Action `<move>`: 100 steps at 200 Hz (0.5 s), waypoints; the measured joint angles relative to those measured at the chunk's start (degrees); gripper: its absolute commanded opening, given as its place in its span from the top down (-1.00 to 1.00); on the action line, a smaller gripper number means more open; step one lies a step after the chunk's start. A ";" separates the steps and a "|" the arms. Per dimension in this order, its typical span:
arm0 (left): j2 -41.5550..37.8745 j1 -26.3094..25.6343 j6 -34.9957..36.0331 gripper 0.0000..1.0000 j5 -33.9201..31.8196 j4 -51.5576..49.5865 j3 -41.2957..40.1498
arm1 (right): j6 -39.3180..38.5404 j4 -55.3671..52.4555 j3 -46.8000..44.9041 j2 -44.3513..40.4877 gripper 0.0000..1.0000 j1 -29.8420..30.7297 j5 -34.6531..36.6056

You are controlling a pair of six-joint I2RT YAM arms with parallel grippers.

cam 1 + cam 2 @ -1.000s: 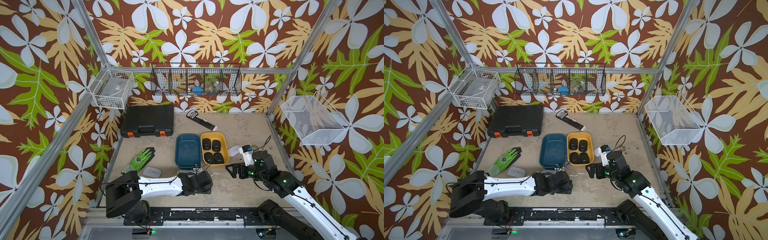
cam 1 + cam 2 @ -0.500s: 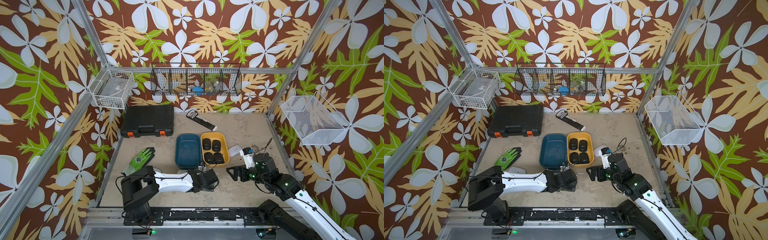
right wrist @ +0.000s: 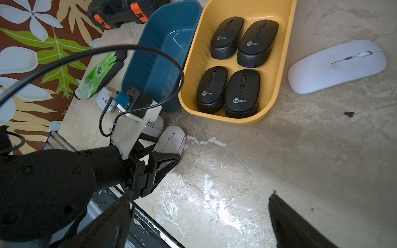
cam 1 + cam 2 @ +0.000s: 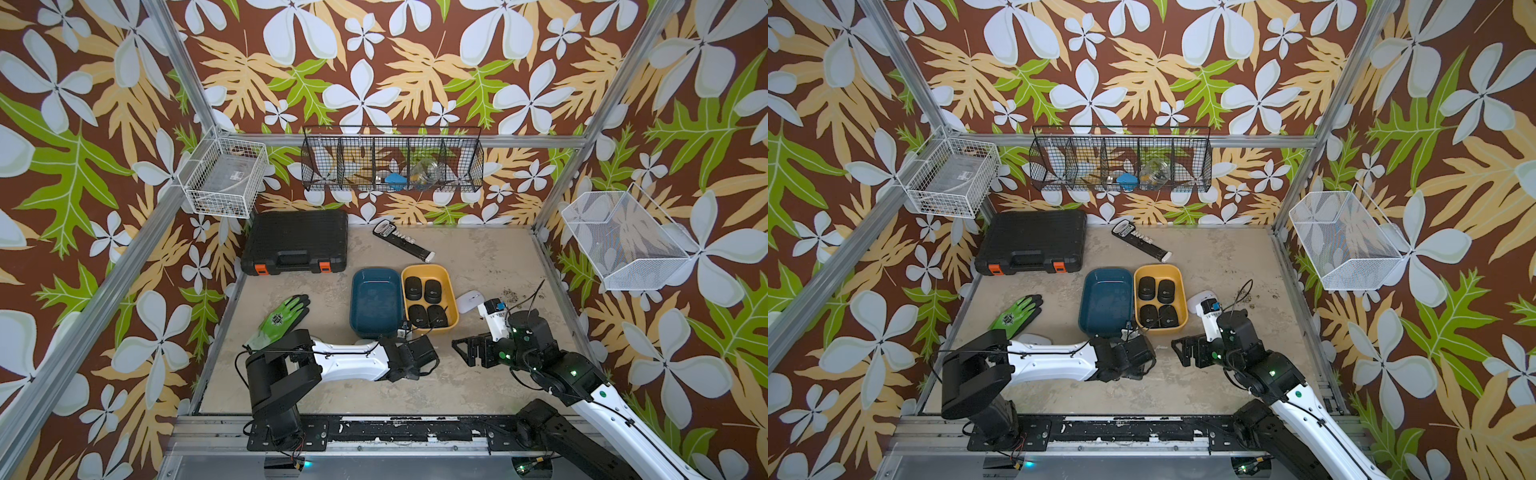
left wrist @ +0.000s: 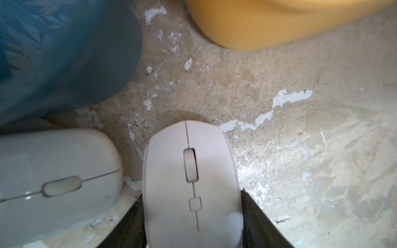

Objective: Place the mice by color into the storage box
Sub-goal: Pick up the mouse from the center of the board.

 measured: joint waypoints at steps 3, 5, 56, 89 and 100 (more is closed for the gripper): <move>-0.26 0.00 0.13 -0.07 0.07 0.04 -0.13 | 0.00 -0.02 -0.04 -0.09 -1.00 0.00 -0.04; -0.52 0.00 0.24 -0.06 0.15 0.04 -0.22 | 0.00 -0.02 -0.07 -0.13 -1.00 0.00 -0.04; -8.33 -1.79 0.83 -0.02 2.12 -0.68 -2.97 | 0.02 0.04 -0.22 -0.13 -1.00 0.00 -0.66; -16.37 -2.29 0.02 0.03 3.61 -3.89 -2.95 | 0.15 0.04 0.33 -0.35 -1.00 0.00 -0.63; -18.51 -2.05 0.13 0.03 3.48 -5.92 -0.92 | 0.48 0.24 0.46 -0.44 -0.99 0.00 -0.61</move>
